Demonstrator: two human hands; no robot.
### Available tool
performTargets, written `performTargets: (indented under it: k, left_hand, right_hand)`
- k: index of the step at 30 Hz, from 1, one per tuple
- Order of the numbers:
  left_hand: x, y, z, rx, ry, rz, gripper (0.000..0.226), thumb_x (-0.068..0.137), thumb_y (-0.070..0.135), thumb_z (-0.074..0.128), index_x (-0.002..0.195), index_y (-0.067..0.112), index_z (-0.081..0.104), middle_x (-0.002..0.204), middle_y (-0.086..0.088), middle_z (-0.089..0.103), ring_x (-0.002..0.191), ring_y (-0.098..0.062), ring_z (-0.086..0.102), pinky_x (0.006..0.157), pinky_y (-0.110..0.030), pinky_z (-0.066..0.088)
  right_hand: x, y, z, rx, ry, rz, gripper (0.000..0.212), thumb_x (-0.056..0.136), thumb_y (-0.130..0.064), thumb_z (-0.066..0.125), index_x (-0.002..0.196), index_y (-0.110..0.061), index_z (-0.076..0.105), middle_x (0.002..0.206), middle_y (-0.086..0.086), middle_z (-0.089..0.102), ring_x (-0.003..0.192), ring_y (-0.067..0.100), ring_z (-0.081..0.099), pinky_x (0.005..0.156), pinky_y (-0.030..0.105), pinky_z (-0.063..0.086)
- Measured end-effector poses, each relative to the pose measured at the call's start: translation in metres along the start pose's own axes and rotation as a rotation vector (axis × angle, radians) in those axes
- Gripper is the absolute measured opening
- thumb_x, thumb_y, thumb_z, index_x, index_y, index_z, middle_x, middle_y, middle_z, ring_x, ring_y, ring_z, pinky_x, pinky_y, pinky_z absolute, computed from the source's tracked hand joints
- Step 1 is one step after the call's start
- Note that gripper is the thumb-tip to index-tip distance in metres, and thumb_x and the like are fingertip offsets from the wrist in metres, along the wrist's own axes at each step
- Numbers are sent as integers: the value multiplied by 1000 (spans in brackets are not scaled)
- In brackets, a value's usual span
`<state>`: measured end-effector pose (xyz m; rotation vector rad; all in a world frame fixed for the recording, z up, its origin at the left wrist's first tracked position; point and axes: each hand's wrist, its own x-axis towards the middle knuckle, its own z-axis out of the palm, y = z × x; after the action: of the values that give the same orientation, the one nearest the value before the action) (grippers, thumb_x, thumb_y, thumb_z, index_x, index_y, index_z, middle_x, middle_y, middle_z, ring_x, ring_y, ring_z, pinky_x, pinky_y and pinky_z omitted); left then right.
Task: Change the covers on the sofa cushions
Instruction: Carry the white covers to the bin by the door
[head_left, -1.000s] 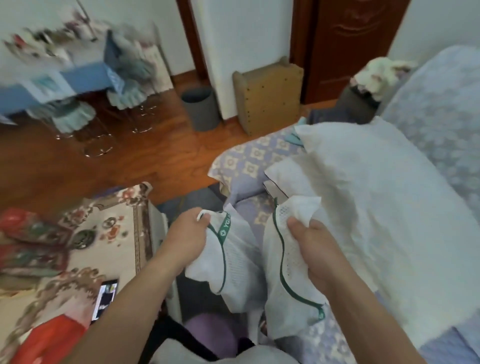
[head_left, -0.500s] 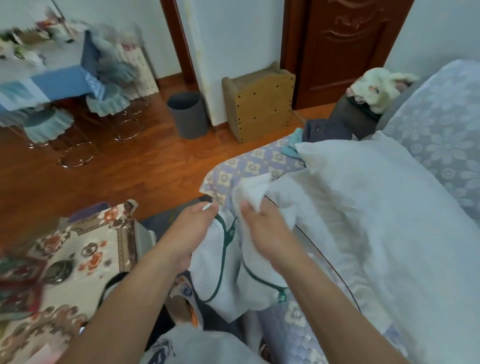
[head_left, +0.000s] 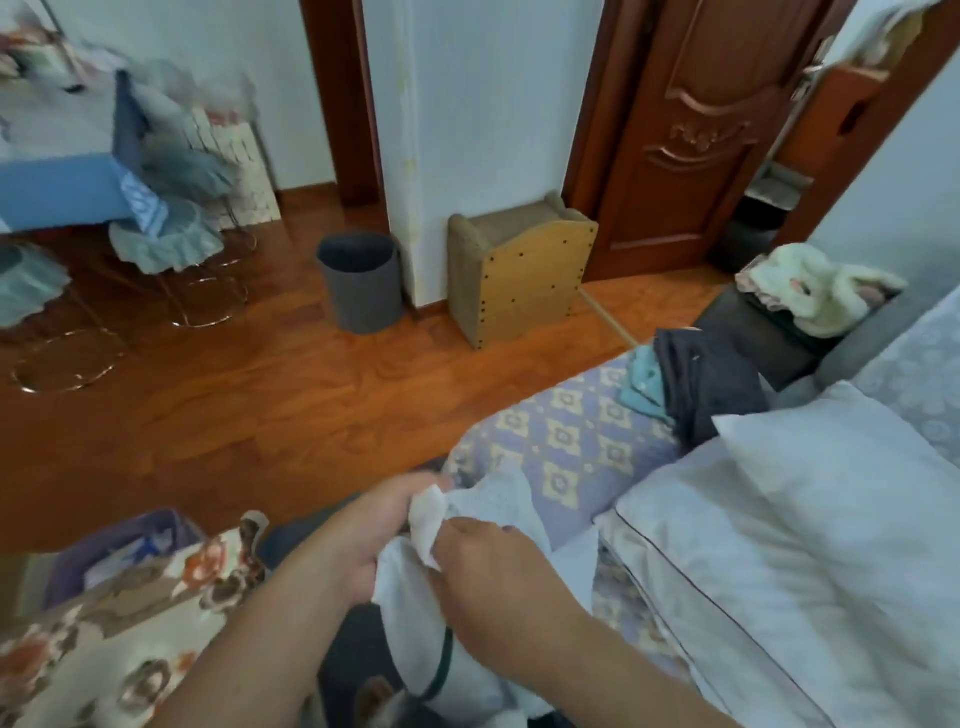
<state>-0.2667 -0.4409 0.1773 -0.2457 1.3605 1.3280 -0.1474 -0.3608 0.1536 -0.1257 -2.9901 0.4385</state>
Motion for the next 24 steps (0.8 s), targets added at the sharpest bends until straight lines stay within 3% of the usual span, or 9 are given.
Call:
performTargets:
  k: [3,7,11,13,16,18,21,23,24]
  left_hand:
    - [9,52,-43,57,22,14,27,94,12,59,69,4,63,64,-16,63,51,-27,63,52,-28,54]
    - [34,125,-92,-17,76,144,5,91,8,65,94,6,64,83,-15,66,74,-28,65,77,-38,53]
    - [66,200,-122,-142,102,225,14,99,10,61,112,10,63,112,-14,72,102,-30,71,91,-46,56]
    - [88,241,-133,-208,142,246,24,100,8,59,124,8,59,121,-17,70,109,-34,70,92,-53,56]
    - [119,306,-141,-333,152,256,33,101,8,57,134,11,54,123,-18,68,107,-36,70,88,-56,57]
    - [135,332,-146,-424,172,246,39,101,8,58,139,12,51,125,-19,67,108,-39,69,93,-61,53]
    - [170,405,-160,-503,220,239,36,97,7,64,132,6,55,123,-23,67,108,-46,67,96,-67,50]
    - [183,440,-166,-542,213,229,36,96,6,64,131,4,53,123,-25,65,108,-49,66,95,-71,48]
    - [191,458,-169,-559,214,235,34,98,4,62,129,2,52,123,-26,65,108,-50,66,95,-71,48]
  right_hand:
    - [56,-15,-2,439,-46,30,12,99,-27,54,110,-25,50,100,-7,57,84,13,57,68,29,41]
    - [105,-15,19,1157,19,445,50,94,-37,65,135,-56,44,116,-15,60,97,10,65,77,27,55]
    - [164,8,52,904,-162,356,48,90,-46,71,133,-40,51,117,-28,57,108,-2,57,84,25,53]
    - [216,14,61,856,-63,321,72,81,-52,78,142,-40,42,133,-27,47,128,0,44,103,29,44]
    - [313,22,71,1111,119,264,81,77,-27,87,144,-31,41,135,-21,54,128,3,51,102,23,45]
    - [365,23,77,1084,193,371,83,71,-38,87,141,-39,42,132,-19,57,124,2,55,101,28,49]
    - [479,44,80,924,205,495,61,74,-72,62,128,-47,49,127,-23,59,119,-1,56,101,26,47]
    - [531,65,83,814,168,558,91,69,-98,24,132,-37,49,129,-15,58,121,5,54,106,28,44]
    - [553,81,83,802,180,589,101,67,-100,24,134,-30,51,129,-10,60,120,9,56,107,31,44]
